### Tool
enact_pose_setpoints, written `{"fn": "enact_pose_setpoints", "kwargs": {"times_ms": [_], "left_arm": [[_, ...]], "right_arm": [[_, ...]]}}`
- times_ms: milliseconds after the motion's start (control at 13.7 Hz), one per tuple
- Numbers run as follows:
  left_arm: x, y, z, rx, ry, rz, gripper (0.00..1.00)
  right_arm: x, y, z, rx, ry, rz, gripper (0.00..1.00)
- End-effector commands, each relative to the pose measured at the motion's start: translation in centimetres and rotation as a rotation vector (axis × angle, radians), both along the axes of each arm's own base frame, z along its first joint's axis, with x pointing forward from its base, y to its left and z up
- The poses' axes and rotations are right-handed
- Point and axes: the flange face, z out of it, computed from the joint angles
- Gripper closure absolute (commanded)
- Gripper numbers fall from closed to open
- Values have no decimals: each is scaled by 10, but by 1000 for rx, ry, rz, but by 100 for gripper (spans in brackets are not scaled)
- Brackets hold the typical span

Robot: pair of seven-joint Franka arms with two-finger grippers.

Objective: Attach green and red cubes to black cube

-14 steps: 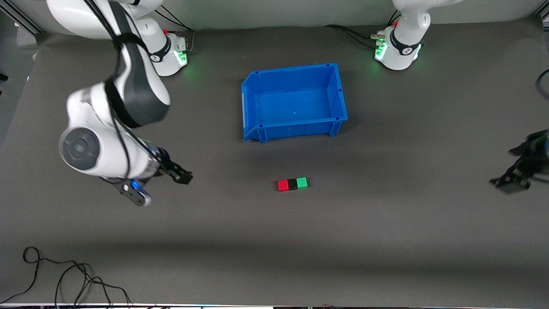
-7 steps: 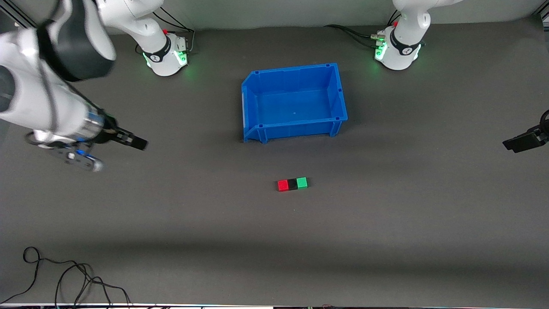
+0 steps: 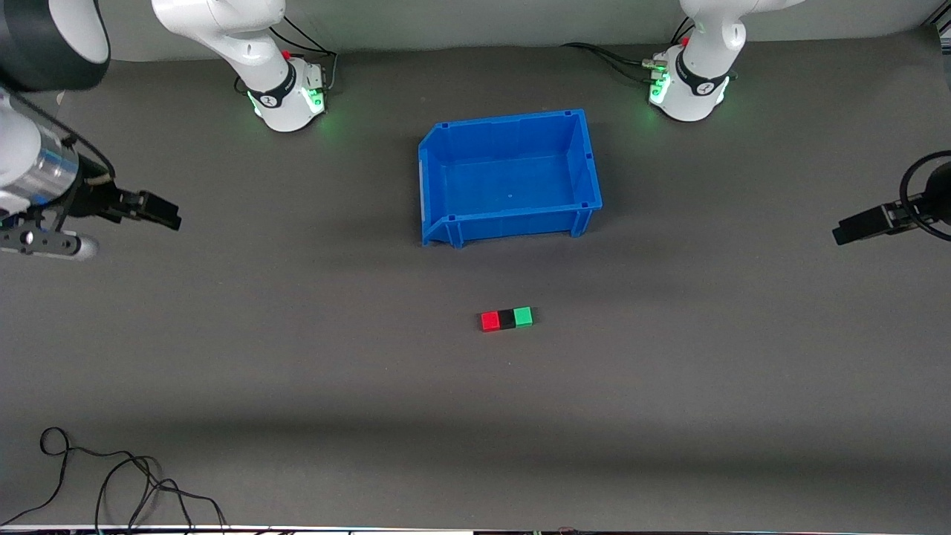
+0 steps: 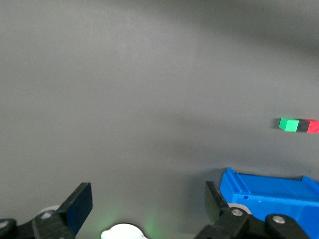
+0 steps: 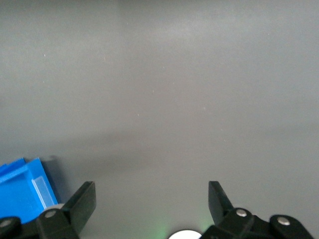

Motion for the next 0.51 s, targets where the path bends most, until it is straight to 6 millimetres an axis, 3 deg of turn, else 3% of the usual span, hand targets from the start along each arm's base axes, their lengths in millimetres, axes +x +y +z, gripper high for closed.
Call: {"fn": "enact_pose_setpoints", "kwargs": {"times_ms": [0,219,437], "left_arm": [[-7,6,0,16,-8,-154,0],[-11,7,-2,14,-18,-186,0],[-16,-6,-1,22,-20,-207,0]], "right_arm": [[-13,-11,14,-18,-16,17,0],[-13,-4,14,-23,-18,30,0],[-13,-3,15,-17,-19,29,0]]}}
